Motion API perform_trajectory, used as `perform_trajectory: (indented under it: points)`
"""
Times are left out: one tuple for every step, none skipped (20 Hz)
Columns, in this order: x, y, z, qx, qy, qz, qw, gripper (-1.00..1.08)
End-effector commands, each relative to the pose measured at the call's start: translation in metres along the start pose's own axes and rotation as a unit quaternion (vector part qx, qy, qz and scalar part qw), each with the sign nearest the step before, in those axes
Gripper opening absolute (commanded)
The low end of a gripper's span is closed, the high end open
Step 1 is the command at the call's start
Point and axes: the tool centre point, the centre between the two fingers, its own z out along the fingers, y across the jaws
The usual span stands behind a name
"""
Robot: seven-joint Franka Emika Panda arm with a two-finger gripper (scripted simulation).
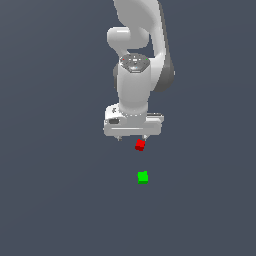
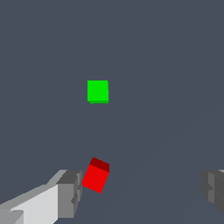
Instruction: Stack the red cube on top of the green cube.
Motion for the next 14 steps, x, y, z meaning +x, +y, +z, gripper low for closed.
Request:
perform_trajectory:
  points:
    - [0.000, 0.000, 0.000, 0.000, 0.000, 0.000, 1.0000, 1.00]
    - [0.000, 0.000, 0.000, 0.000, 0.000, 0.000, 1.0000, 1.00]
    - [0.000, 0.000, 0.001, 0.000, 0.000, 0.001, 1.0000, 1.00]
    - [-0.001, 0.000, 0.001, 0.000, 0.000, 0.003, 1.0000, 1.00]
    - [-0.002, -0.001, 0.003, 0.000, -0.001, 0.005, 1.0000, 1.00]
    - [-0.003, -0.001, 0.004, 0.000, -0.001, 0.007, 1.0000, 1.00]
    - [-0.004, -0.002, 0.006, 0.000, -0.002, 0.010, 0.9999, 1.00]
    - [-0.006, -0.002, 0.008, 0.000, -0.002, 0.014, 0.9999, 1.00]
    - [-0.008, -0.003, 0.011, -0.001, -0.003, 0.019, 0.9998, 1.00]
    - [-0.010, -0.004, 0.013, -0.001, -0.004, 0.024, 0.9997, 1.00]
    - [-0.012, -0.005, 0.016, -0.001, -0.005, 0.029, 0.9996, 1.00]
    - [-0.015, -0.006, 0.020, -0.001, -0.006, 0.035, 0.9994, 1.00]
    - [-0.018, -0.008, 0.023, -0.001, -0.007, 0.042, 0.9991, 1.00]
    - [-0.021, -0.009, 0.028, -0.002, -0.009, 0.049, 0.9988, 1.00]
